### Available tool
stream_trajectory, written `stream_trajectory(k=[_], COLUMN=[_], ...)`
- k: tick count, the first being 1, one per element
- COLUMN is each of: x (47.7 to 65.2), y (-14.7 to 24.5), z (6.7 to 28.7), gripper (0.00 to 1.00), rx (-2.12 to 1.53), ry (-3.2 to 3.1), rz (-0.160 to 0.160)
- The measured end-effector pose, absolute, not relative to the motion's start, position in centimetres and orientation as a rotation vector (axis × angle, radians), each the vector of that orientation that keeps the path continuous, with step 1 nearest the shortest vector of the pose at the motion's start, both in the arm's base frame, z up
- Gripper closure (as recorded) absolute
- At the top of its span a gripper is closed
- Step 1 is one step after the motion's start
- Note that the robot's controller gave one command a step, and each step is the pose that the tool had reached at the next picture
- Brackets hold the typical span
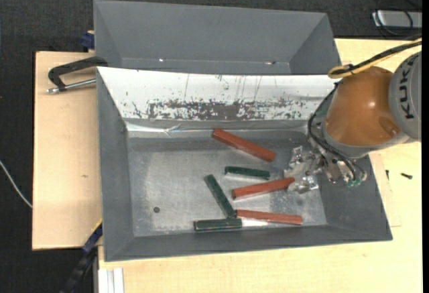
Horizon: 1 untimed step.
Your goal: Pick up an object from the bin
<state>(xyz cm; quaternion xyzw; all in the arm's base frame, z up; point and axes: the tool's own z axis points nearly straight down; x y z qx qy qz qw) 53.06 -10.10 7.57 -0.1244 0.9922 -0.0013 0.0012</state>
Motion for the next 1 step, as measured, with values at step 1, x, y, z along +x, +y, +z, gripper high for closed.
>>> stream_trajectory(k=[1], x=[53.51], y=[-11.50], z=[22.23], gripper=[1.00], rx=[-0.411], ry=[3.109], rz=[-0.001])
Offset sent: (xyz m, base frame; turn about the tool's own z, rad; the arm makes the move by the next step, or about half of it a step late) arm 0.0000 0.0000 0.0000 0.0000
